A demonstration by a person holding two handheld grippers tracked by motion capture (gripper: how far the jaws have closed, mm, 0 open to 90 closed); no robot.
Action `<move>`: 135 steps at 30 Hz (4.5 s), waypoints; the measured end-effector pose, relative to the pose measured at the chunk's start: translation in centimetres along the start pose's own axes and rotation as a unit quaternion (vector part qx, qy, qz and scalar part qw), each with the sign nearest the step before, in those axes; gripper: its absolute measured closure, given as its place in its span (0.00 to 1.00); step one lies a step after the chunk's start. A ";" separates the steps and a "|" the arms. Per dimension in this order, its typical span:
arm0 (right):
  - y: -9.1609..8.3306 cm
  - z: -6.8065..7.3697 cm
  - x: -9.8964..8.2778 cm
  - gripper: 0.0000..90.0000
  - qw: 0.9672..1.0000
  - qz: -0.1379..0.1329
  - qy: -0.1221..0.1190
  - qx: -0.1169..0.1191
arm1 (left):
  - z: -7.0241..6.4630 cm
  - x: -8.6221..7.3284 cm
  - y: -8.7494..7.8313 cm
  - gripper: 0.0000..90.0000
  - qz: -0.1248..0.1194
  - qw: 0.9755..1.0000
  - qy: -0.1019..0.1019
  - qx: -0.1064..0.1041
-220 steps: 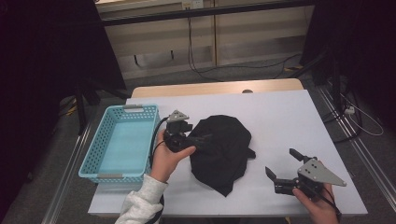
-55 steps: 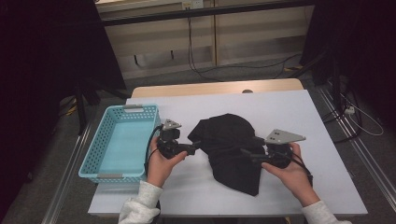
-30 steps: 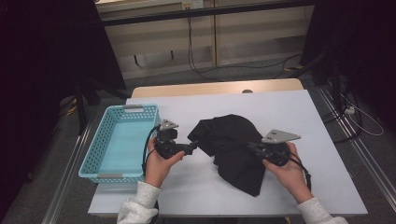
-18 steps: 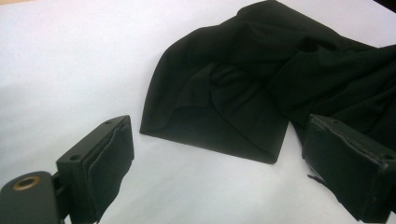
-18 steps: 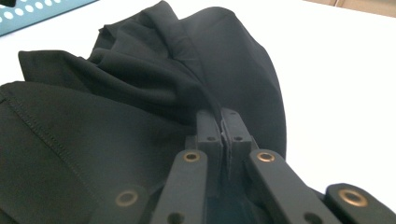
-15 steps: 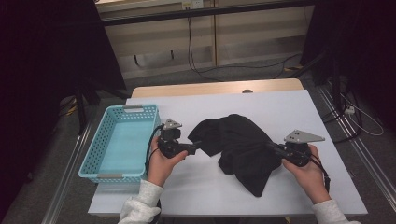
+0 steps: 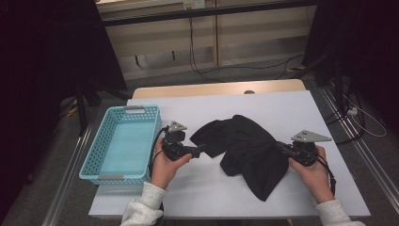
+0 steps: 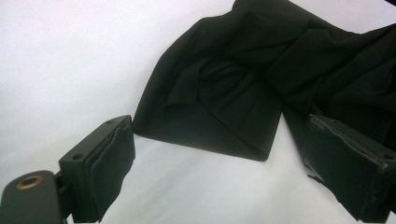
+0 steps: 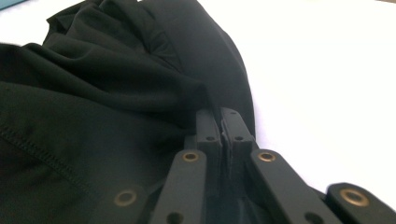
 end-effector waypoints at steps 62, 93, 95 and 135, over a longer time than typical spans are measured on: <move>-0.7 3.4 2.8 0.94 0.997 -0.035 -0.048 0.052 | -3.3 -0.9 1.1 0.10 0.013 0.999 0.029 -0.040; 0.1 4.2 2.6 0.94 0.996 -0.023 -0.058 0.065 | -9.1 -3.8 3.2 0.94 0.052 0.987 0.077 -0.131; 0.1 4.3 2.6 0.94 0.996 -0.020 -0.061 0.065 | -8.9 -3.8 3.1 0.96 0.066 0.986 0.062 -0.139; -2.9 3.4 4.2 0.94 0.993 -0.067 -0.068 0.064 | 5.0 1.0 -4.1 0.98 -0.059 0.989 -0.128 -0.042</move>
Point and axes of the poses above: each handheld gripper's, and its own axes: y roughly forward along the jaws, x roughly out of its top, z roughly to its left, the point moved 5 cm from there along y, roughly forward along the jaws, and after that the axes turned 15 degrees about x, right-handed, at the moved point
